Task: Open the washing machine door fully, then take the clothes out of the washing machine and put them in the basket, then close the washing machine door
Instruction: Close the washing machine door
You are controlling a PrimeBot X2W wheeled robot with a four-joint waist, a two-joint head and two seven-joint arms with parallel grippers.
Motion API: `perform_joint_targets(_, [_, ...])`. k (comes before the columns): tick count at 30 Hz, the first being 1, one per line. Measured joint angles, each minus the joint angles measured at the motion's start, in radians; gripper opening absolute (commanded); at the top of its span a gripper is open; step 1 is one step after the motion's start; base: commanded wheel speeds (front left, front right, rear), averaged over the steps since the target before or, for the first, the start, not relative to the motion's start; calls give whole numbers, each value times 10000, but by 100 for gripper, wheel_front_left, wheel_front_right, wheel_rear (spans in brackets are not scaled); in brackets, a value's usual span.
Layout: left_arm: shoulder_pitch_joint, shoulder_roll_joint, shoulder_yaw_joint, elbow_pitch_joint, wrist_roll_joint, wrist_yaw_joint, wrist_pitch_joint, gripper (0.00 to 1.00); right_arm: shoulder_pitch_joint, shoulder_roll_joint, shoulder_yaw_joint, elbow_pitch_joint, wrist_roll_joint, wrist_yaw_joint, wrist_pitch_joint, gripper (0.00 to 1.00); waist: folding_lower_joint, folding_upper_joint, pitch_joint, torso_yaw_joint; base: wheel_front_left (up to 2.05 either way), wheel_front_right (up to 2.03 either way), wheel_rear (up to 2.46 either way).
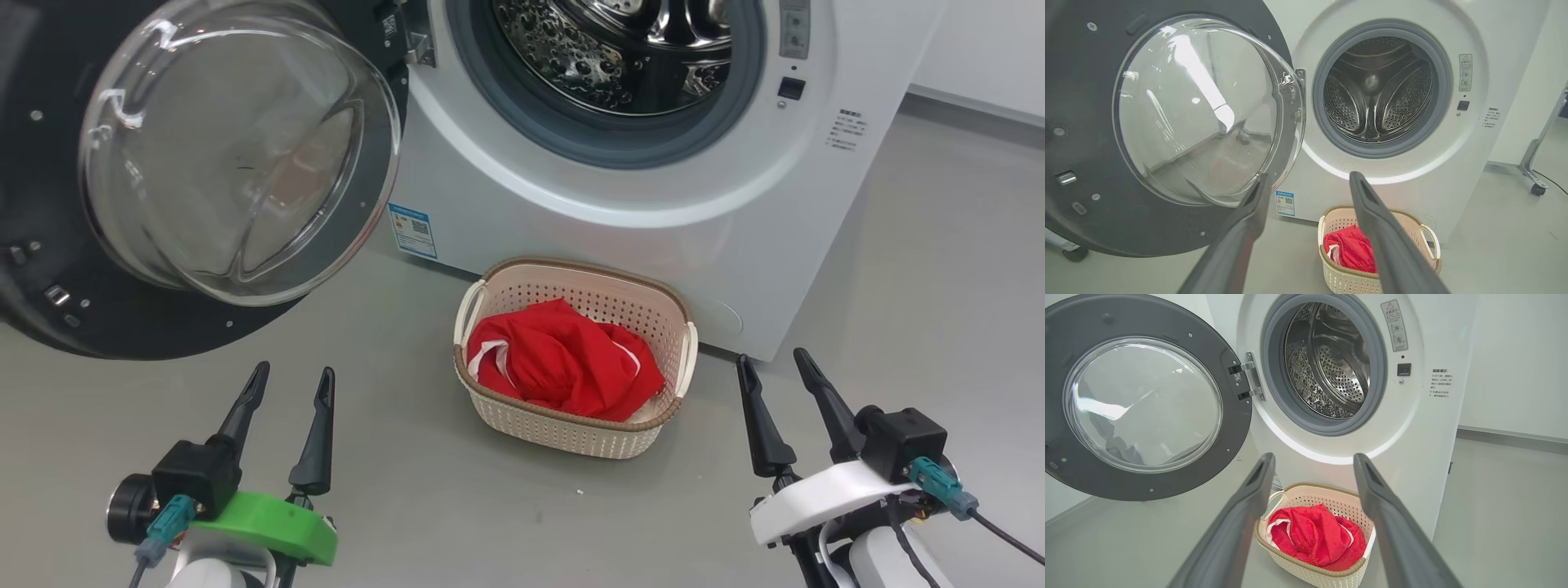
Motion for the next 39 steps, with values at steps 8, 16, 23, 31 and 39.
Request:
perform_joint_targets(8, [305,33,69,42,63,13,0,100,61,61,278,4,75,0,0,100,0,0,-265,708,0,0,0])
perform_joint_targets(16, [491,146,428,-113,61,150,0,100,63,88,748,42,102,0,0,100,0,0,-451,1051,0,0,0])
perform_joint_targets(23, [623,146,481,-318,59,176,0,100,56,79,834,107,161,0,0,100,0,0,-450,1088,0,0,0])
perform_joint_targets(31, [748,150,571,-468,59,190,0,100,20,56,934,132,180,0,0,100,0,0,-391,1128,0,0,0])
perform_joint_targets(39, [823,150,581,-625,59,190,0,100,-2,35,965,153,238,0,0,100,1,0,-286,1153,0,0,0])
